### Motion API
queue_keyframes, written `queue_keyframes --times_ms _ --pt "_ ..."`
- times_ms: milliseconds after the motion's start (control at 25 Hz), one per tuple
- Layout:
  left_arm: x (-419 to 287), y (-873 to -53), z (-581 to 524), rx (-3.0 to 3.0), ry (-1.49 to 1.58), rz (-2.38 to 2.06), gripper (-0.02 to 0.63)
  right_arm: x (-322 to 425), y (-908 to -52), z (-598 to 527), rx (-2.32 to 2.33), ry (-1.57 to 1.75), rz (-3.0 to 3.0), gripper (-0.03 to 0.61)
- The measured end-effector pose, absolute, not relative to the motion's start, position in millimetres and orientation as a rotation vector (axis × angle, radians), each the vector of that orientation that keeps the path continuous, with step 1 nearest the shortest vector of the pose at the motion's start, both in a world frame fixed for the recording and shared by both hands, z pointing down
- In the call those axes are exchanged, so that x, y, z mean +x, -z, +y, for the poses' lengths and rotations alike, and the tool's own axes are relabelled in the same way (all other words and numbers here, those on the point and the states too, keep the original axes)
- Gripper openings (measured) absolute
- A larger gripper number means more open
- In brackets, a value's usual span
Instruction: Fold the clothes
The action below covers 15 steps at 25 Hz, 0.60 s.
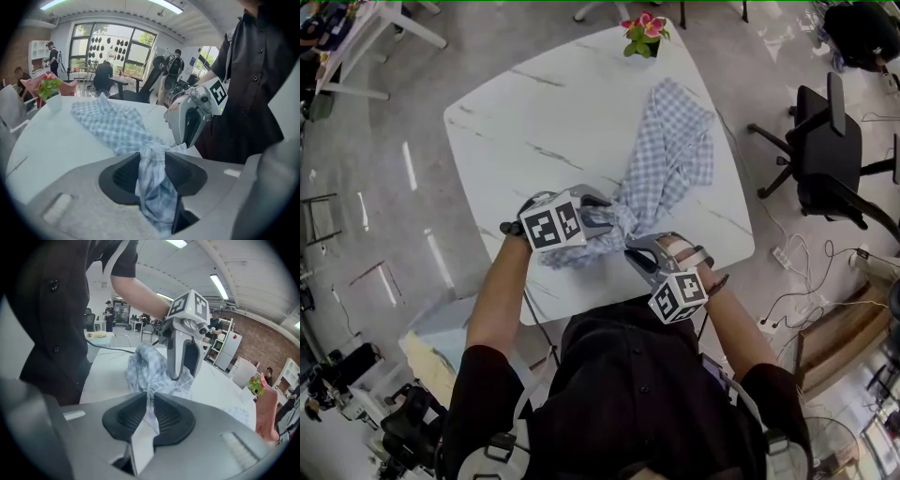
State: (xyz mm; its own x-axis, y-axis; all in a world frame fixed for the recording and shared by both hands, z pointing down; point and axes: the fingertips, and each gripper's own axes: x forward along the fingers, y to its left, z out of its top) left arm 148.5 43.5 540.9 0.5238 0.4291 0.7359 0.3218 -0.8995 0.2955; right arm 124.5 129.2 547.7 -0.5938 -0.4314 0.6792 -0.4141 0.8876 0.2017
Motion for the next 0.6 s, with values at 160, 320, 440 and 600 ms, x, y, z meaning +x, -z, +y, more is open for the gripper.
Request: queue_keyframes --times_ms 160,320,440,600 --pt "151 -547 50 2.669 -1.417 0.642 0.060 150 -549 131 0.659 -0.039 -2.278 0.054" --pt "151 -538 51 2.705 -1.375 0.582 0.048 178 -552 128 0.718 -0.120 -2.263 0.087" --pt "147 -518 49 2.737 -1.292 0.501 0.048 189 -548 120 0.746 -0.133 -2.262 0.094" --pt "126 -488 41 2.793 -1.246 0.350 0.046 186 -538 110 0.723 -0.106 -2.278 0.095"
